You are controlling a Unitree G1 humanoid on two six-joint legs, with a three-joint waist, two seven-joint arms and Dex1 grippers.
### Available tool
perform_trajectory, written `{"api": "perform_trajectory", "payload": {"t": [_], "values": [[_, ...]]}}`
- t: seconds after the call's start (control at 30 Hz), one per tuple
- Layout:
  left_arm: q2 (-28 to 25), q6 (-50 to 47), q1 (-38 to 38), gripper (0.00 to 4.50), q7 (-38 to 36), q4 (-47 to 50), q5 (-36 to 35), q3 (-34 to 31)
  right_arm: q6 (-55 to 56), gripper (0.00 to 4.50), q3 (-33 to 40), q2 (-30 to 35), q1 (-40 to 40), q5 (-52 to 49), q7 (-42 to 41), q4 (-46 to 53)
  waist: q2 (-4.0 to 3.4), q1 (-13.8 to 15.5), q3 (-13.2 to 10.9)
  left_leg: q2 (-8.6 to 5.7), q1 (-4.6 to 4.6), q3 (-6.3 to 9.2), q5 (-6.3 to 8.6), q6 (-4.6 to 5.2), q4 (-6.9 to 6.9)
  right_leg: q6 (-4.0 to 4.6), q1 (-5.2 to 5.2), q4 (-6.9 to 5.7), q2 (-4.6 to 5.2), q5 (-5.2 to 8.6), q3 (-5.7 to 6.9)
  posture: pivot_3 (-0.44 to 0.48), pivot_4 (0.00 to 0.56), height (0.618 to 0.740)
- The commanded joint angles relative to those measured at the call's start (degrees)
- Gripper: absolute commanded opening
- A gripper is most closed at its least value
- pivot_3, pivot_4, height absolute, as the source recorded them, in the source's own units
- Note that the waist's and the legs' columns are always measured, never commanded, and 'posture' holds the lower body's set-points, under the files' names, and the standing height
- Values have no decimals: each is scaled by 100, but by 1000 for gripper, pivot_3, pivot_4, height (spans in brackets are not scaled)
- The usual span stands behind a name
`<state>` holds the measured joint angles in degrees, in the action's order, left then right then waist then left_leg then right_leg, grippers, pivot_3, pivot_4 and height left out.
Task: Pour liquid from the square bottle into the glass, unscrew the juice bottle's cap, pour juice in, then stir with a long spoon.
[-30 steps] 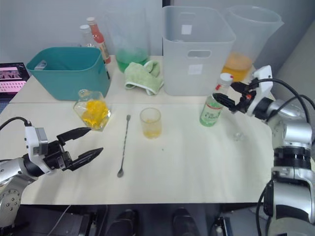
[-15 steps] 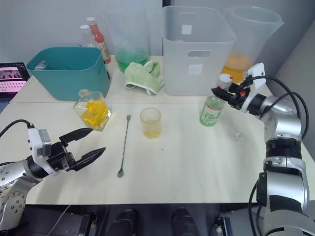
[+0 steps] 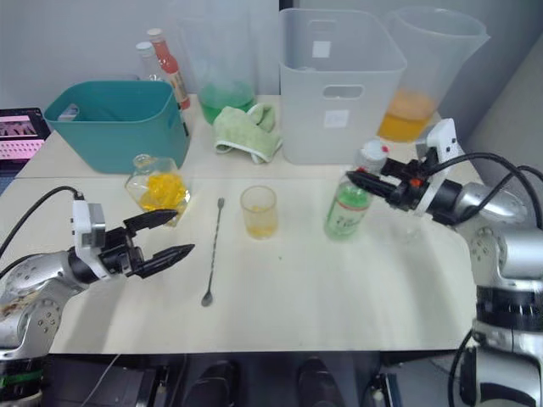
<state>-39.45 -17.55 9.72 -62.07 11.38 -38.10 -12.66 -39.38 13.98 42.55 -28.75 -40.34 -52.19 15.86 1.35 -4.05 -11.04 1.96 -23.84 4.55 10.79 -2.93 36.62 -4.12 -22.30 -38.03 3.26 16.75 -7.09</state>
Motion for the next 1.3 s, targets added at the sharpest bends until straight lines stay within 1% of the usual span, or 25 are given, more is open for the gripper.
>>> {"api": "perform_trajectory", "payload": {"t": [0.03,0.07,0.17,0.33,0.5,0.7,0.73,0.77,0.9,0.97,1.03,1.1,1.2,1.3], "values": [[-55,28,241,4500,-275,-148,56,174,-535,1538,253,-6,213,-621,658,1214,1,8,0,-1,0,0,0,0,1,0,2,0,1,0,0,0,150,740],[-44,28,299,4500,-308,-191,67,225,-608,1538,261,-12,283,-682,795,1392,1,17,0,-1,0,0,0,0,1,-1,3,2,1,0,0,0,150,740],[-39,43,521,4500,-511,-384,111,393,-843,1538,104,-339,406,-1023,1500,2043,1,29,0,-1,0,0,0,0,1,-1,2,2,0,0,1,0,150,740],[-102,12,719,4500,-797,-533,146,531,-898,1538,-482,-948,742,-870,2407,2691,2,25,1,0,0,0,0,0,0,-1,-1,3,0,1,1,0,150,740],[-152,5,755,4500,-923,-571,203,539,-890,1538,-803,-1057,1160,-730,2737,2956,2,32,1,-1,-9,0,0,0,-1,-1,-6,5,2,1,1,0,150,740],[-111,56,754,4500,-876,-569,253,538,-792,1538,-1116,-977,1314,-412,2782,2865,4,35,2,0,-2,0,-1,0,0,-2,-2,5,0,1,1,0,150,740],[-111,76,727,4500,-870,-564,257,520,-793,2038,-1126,-977,1309,-429,2766,2845,5,35,2,0,-1,0,-1,0,0,-2,0,6,0,2,1,0,150,740],[-117,111,679,4500,-884,-561,262,497,-798,2545,-1151,-948,1294,-467,2691,2827,5,36,3,1,-1,0,-1,0,0,-2,0,6,0,2,1,0,150,740],[-141,273,586,4500,-906,-605,344,443,-822,3859,-1173,-708,1212,-599,2336,2763,5,34,2,0,-1,0,-1,0,-1,-2,-1,6,1,1,1,0,150,740],[-128,552,756,4500,-714,-861,545,307,-729,4478,-919,-88,1165,-678,1455,2354,5,42,2,2,-1,0,-1,0,-1,-2,-1,6,0,1,2,0,150,740],[-147,648,834,4500,-605,-903,562,165,-443,4478,-849,572,1039,-484,513,1792,8,70,0,0,-1,-2,-1,1,1,-2,3,16,3,1,2,0,150,740],[-190,610,683,4500,-615,-728,471,72,-152,4478,-972,889,816,-314,-125,1292,10,80,1,0,-2,-4,-1,2,3,-3,6,30,3,1,2,0,150,740],[-201,518,150,4500,-474,-297,372,-185,322,4478,-1177,1019,303,-233,-1172,568,9,4,1,5,-1,-5,-1,2,-4,-2,5,33,2,1,2,0,150,740],[-193,392,-391,4500,-234,211,243,-461,742,4478,-1406,1029,-172,-85,-2158,-90,9,-12,1,9,1,-6,-1,2,-22,1,-3,34,1,-1,1,0,150,740]]}}
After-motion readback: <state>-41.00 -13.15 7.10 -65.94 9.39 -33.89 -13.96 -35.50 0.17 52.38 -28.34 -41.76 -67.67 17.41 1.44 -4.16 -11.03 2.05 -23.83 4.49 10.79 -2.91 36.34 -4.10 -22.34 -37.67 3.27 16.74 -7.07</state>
